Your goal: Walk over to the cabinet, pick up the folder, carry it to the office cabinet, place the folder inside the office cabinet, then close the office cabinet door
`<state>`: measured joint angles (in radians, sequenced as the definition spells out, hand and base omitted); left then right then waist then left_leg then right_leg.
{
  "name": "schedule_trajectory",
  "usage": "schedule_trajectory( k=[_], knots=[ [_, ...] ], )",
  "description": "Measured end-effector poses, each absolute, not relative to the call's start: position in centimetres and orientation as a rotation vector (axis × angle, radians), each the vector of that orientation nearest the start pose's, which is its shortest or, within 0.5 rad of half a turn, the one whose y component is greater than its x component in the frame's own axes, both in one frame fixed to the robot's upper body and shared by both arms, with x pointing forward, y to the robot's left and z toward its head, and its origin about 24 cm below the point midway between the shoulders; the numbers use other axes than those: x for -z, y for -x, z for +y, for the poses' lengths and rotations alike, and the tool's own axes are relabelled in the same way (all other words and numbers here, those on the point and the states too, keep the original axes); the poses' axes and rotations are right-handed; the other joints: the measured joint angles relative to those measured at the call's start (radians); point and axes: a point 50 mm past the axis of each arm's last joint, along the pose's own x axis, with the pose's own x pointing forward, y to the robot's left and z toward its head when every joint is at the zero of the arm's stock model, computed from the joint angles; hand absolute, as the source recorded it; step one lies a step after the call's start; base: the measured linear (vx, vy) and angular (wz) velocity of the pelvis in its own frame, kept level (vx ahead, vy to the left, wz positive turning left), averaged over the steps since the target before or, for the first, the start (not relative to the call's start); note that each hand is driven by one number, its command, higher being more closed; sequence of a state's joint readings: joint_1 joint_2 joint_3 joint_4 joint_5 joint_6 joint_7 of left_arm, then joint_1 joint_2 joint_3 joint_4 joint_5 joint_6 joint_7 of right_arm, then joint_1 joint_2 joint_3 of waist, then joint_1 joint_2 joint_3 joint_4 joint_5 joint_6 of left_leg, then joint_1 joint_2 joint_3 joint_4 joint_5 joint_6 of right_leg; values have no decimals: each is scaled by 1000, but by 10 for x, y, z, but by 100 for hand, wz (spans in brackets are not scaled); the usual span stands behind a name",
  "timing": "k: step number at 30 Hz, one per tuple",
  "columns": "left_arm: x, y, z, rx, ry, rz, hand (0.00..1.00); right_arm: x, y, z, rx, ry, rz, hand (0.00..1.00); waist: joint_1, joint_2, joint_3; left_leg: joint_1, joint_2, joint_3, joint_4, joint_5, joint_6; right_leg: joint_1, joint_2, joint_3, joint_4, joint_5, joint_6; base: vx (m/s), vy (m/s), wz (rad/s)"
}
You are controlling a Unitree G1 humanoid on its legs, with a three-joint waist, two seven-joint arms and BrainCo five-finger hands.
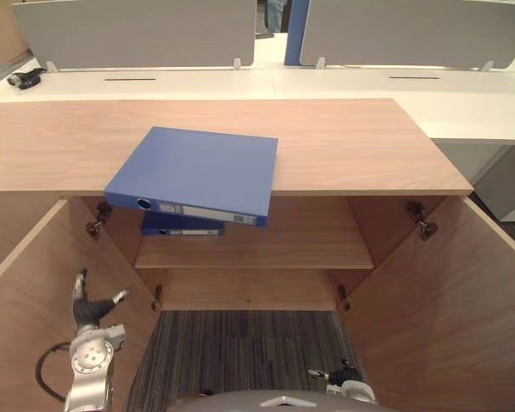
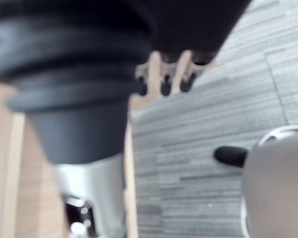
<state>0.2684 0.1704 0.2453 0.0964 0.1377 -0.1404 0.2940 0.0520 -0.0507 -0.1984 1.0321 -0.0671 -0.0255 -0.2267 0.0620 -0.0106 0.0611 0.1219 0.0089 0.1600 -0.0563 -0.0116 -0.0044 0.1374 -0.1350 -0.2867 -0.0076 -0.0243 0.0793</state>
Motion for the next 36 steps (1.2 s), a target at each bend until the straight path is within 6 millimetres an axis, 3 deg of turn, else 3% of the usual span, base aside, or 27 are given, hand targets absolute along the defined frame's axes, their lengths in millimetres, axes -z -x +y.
schedule_trajectory(
  k=[1, 2, 4, 8, 9, 11, 21, 29, 36],
  knots=[
    [-11, -171, 263, -530, -402, 109, 0, 155, -106, -207, 393, 125, 1052, 0, 2, 10, 6, 0, -1, -1, -8, 0, 3, 0, -2, 0, 0, -1, 1, -195, 0, 7],
    [-19, -169, 257, -531, -413, 59, 0, 155, -106, -207, 393, 125, 1054, 0, 3, 3, 2, 4, -3, -4, -17, 3, 0, 0, -2, -1, 0, -5, 8, -117, 2, 7],
    [-24, -170, 250, -529, -397, 30, 0, 154, -107, -205, 386, 128, 1046, 0, 4, 10, 5, 1, -3, -16, -20, 8, -7, 0, -1, -2, 0, -5, 8, -75, -4, 12],
    [-38, -171, 228, -439, -464, -42, 0, 153, -109, -202, 359, 146, 1030, 0, 11, -6, -11, 5, 3, -24, -19, 16, -11, 5, 3, -2, -1, -5, 8, -11, -6, 3],
    [-44, -173, 223, -417, -498, -75, 0, 153, -108, -202, 355, 153, 1031, 0, 12, 5, -10, 7, 4, -26, -19, 23, -8, 6, 5, -2, -1, -3, 5, 62, -14, 1],
    [-50, -175, 218, -400, -529, -115, 0, 153, -109, -202, 351, 160, 1031, 0, 12, -1, -16, 26, 4, -26, -20, 32, 5, 20, 13, 1, 0, 6, 11, 92, -20, -3],
    [-80, -179, 222, -368, -916, -285, 0, 154, -107, -205, 318, 201, 1047, 0, -5, 15, -13, 58, 5, -39, -20, 30, 7, 57, 22, -1, -15, 5, 5, -4, -6, 0],
    [-93, -181, 222, -363, -1060, -370, 0, 154, -103, -218, 316, 247, 1062, 0, -14, 25, -5, 55, 5, -43, -21, 26, -2, 55, 23, 2, -27, 5, -4, -47, 1, -1],
    [-91, -192, 212, -314, -1104, -391, 0, 154, -103, -219, 316, 250, 1060, 0, -23, 16, -10, 50, 8, -31, -22, 26, 0, 48, 30, 20, -39, 11, -3, 12, 1, -5]
  ],
)
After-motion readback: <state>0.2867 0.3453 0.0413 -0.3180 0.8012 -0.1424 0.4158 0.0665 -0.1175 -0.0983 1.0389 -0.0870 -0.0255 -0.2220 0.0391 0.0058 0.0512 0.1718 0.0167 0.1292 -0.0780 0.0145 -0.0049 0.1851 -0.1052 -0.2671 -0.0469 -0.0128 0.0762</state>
